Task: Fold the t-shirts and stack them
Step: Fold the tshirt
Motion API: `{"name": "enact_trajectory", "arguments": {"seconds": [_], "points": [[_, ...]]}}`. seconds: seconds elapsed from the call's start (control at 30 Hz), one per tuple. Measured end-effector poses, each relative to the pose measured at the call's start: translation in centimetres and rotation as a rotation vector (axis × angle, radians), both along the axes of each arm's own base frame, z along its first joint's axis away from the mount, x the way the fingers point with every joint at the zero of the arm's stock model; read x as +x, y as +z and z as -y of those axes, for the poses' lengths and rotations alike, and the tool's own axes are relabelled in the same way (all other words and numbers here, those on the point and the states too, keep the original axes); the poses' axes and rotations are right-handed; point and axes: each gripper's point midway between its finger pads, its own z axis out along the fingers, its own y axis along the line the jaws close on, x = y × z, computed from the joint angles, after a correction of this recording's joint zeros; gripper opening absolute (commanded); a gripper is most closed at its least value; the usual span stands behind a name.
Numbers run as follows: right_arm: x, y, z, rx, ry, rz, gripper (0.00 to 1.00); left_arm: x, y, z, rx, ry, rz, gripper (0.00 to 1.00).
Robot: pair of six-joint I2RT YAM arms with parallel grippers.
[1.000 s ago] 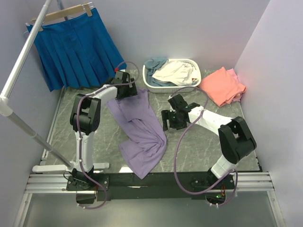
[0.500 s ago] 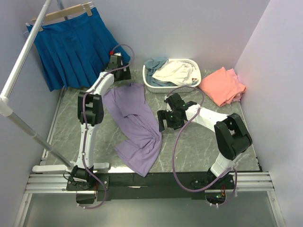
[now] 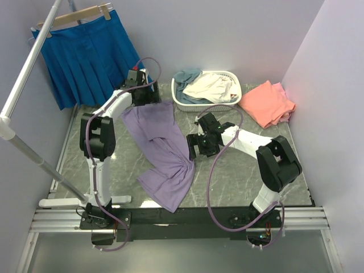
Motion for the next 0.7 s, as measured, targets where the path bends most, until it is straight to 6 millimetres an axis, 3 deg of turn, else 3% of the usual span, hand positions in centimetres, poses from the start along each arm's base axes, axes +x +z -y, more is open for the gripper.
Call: {"name": "enact_trajectory", "arguments": {"seconds": [0.07,0.17,0.53,0.7], "points": [[0.0,0.0,0.0,0.000,0.002,0.001,1.00,-0.6,1.0,0.7,-0.030,-0.017,0.019,0.99],[0.0,0.0,0.0,-0.001,0.002,0.001,1.00,-2.0,1.0,1.3,-0.059,-0.028,-0.001,0.99],[0.0,0.0,0.0,-0.003,0.006,0.002,1.00,-6.8,-5.0,0.3,-0.040,0.024,-0.217,0.99],[-0.2,-0.1,0.1,-0.007,0.006,-0.003,1.00,-6.4,-6.6,-1.1,0.043,0.082,-0.268,0.99]]}}
